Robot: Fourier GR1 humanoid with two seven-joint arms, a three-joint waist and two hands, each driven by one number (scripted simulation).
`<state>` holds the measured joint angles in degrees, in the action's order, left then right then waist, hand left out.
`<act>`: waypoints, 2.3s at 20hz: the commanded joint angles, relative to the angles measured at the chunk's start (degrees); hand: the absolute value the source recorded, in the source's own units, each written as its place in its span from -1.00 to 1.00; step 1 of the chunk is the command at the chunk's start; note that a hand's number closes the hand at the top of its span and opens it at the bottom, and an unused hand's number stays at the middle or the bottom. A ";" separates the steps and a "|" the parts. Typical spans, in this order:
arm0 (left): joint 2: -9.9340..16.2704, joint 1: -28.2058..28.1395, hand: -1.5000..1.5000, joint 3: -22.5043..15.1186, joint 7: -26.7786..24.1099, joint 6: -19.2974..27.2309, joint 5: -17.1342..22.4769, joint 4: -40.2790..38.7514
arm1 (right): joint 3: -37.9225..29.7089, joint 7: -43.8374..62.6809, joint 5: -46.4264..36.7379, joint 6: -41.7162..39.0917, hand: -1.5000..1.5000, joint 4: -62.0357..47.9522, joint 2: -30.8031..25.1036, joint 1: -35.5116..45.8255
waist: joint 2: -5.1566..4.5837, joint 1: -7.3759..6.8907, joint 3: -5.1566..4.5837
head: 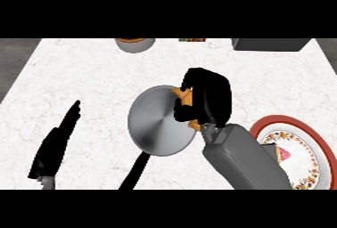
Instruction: Pick the croissant from the plate and place it in the pan
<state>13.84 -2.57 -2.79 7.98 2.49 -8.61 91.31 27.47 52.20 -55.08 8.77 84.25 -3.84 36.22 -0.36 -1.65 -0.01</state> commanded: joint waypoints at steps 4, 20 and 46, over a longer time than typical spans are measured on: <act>-0.68 -0.75 0.00 -0.80 -0.52 -0.03 -1.32 0.15 | -1.14 -3.73 10.09 8.69 1.00 -25.55 3.74 13.47 | -0.20 -0.98 0.00; 0.74 3.80 0.00 -0.31 1.14 -3.97 0.61 0.23 | -1.37 -21.90 44.25 25.20 -1.00 -39.86 3.83 12.28 | -1.28 -4.82 0.15; -0.29 -5.31 0.00 3.41 -2.75 -2.41 0.18 1.28 | -13.96 -44.58 54.04 39.40 -1.00 -12.18 -12.37 -14.64 | 0.64 2.22 -0.02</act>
<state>12.95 -5.85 -0.41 6.93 1.46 -9.37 92.43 14.24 6.09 -0.81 50.90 63.45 -10.70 27.56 0.23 0.53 0.02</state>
